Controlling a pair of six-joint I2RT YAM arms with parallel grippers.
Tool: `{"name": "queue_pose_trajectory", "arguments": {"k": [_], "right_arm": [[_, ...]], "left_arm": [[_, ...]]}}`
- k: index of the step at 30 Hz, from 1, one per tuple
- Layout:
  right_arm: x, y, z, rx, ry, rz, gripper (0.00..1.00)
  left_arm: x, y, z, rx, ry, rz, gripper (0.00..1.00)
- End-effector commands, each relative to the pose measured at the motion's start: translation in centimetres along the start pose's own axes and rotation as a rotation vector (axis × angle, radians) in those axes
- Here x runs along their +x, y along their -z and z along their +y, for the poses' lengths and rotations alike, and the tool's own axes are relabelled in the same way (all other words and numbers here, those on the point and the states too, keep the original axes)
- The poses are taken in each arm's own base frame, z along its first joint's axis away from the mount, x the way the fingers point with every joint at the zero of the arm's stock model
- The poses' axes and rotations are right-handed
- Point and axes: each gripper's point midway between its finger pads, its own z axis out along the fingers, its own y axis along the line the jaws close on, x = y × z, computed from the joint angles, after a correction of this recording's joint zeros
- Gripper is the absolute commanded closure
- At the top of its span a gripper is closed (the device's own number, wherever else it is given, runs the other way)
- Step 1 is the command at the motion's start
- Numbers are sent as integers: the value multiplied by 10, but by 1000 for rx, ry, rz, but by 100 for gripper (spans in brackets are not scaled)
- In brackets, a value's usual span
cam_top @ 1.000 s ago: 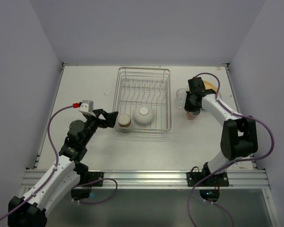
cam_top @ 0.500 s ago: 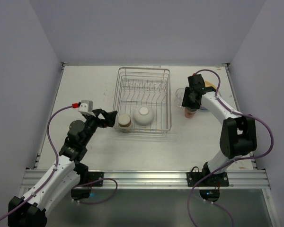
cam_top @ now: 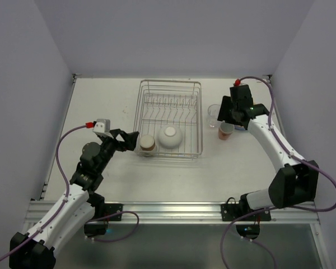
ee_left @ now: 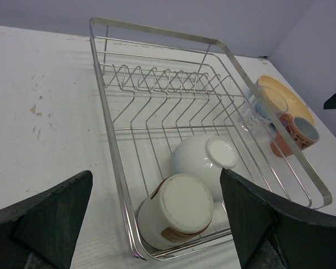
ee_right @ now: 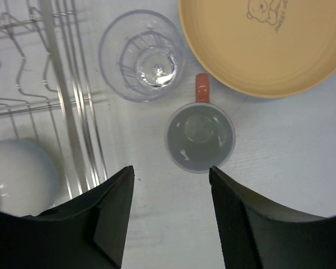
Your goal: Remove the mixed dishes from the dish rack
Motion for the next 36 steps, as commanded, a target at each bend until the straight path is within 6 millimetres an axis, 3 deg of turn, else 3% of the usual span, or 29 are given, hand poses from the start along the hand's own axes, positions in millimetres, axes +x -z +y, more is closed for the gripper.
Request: {"name": "queue_pose_trajectory", "arguments": {"k": [1,7,14,18,25,28,30,36], "right_arm": [[-23,42,21,-84,4,-101,39],[-26,85,76,-294,56,-169,31],[-19,104,126,-404,132,-173,12],[-12,100,151,-445,172,-152,11],[14,76,195,-460,260,-82,11],[19,67,203,-446,273,-69,10],[26,57,209,-422,285,-58,1],[46,33,227,-405,306,-18,1]], "left_arm": [[-2,0,3,-6,-21,-12,0],[0,-1,3,-5,-24,-7,0],[3,-3,4,-9,-28,4,0],[1,-3,4,-7,-31,-1,0],[-1,-1,3,-4,-29,-8,0],[-2,-1,3,-3,-29,-11,0],[-2,-1,3,-4,-29,-9,0],[-4,0,2,-2,-28,-15,0]]}}
